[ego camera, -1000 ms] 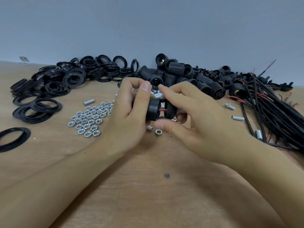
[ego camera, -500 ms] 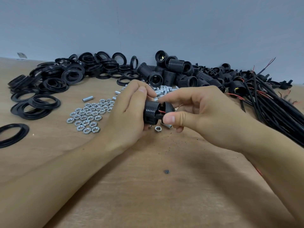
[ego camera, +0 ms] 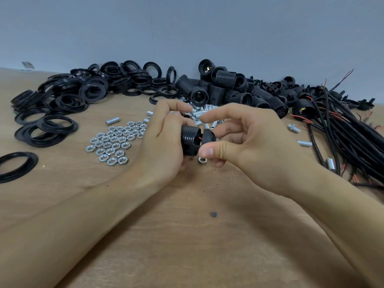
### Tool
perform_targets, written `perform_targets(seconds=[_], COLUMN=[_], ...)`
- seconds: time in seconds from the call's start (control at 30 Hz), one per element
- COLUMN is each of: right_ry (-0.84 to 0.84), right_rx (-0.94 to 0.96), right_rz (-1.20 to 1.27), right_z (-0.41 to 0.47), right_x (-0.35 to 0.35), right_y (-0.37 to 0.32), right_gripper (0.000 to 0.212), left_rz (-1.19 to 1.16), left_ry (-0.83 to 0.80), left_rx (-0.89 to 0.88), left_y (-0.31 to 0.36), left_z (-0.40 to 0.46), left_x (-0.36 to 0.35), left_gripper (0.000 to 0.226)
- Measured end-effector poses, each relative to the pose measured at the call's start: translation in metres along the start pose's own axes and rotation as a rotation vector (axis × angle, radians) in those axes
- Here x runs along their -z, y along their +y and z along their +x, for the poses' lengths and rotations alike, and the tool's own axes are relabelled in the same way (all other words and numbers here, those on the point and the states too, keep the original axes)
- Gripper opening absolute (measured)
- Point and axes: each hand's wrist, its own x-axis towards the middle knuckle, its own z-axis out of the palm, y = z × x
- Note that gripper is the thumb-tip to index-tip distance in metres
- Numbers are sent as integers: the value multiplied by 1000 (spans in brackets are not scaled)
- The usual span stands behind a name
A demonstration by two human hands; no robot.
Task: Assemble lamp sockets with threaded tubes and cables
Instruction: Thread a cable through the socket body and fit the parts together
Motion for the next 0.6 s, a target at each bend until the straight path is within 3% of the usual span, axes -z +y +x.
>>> perform_targets(seconds=[0.2, 0.33, 0.43, 0.6], right_ry=[93, 103, 81, 48], right_rx=[44, 59, 86, 157], right_rz=[-75, 10, 41, 59], right_z=[-3, -2, -4, -5], right_x=[-10, -6, -4, -7], right_y=[-1, -1, -2, -4], right_gripper=[36, 60, 65, 48], left_rz=[67, 72, 59, -155], left_ry=[65, 1, -59, -137], left_rx=[-78, -135, -190, -168], left_y=[1, 9, 14, 13], left_z=[-4, -7, -9, -9], left_x=[-2, 1, 4, 7], left_gripper=[28, 32, 37, 36])
